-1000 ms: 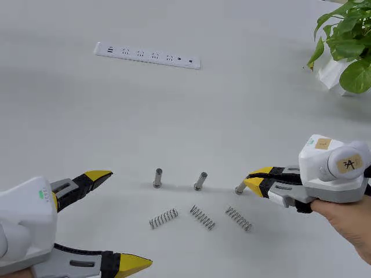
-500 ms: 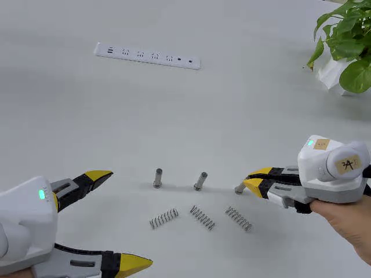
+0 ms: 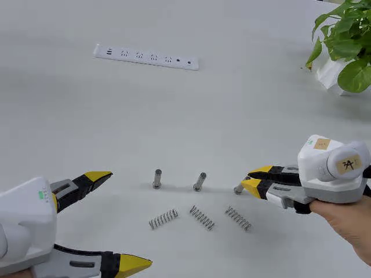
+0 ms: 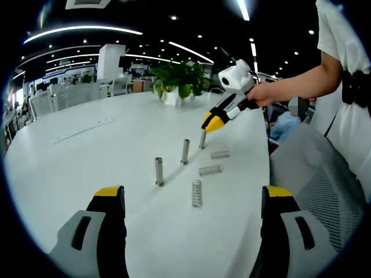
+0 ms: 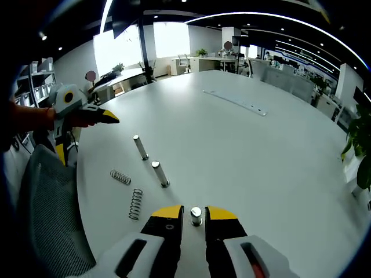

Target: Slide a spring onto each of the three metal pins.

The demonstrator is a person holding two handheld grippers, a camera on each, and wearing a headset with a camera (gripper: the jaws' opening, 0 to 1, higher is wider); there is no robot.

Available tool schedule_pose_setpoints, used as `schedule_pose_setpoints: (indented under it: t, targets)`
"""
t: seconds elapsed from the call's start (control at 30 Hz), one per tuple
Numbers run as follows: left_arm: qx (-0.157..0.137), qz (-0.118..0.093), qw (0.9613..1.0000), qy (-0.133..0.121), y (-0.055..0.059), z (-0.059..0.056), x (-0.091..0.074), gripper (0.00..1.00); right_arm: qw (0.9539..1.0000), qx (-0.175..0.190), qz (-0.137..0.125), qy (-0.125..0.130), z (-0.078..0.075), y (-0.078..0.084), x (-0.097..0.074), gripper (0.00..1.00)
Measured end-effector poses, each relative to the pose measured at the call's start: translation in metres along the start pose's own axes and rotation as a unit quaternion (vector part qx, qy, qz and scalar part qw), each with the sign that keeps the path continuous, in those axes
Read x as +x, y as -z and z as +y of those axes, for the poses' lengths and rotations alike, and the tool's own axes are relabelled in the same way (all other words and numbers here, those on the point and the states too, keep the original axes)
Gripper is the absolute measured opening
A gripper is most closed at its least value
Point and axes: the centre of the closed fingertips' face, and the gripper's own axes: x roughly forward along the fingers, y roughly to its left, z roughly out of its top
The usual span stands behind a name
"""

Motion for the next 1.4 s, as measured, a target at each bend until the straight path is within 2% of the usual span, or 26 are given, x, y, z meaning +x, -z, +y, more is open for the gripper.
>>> schedule_pose_setpoints:
  t: [0.37,0.7,1.2,1.4]
  targets:
    - [0.009,0.003,0.9999,0.005,-0.004,-0.003,0.001,0.97,0.9996,0.009,-0.023,0.014,-0.003,-0.004,-0.015,0.21]
    - [0.023,0.008,0.9997,0.007,-0.007,-0.006,-0.002,0.97,0.9987,0.016,-0.042,0.025,-0.004,0.001,-0.034,0.31]
    - [0.035,0.018,0.9992,0.005,-0.006,-0.007,-0.005,0.97,0.997,0.023,-0.07,0.024,0.002,0.024,-0.06,0.51]
    - [0.04,0.022,0.999,0.005,-0.004,-0.007,-0.005,0.98,0.996,0.022,-0.086,0.011,0.009,0.035,-0.068,0.63]
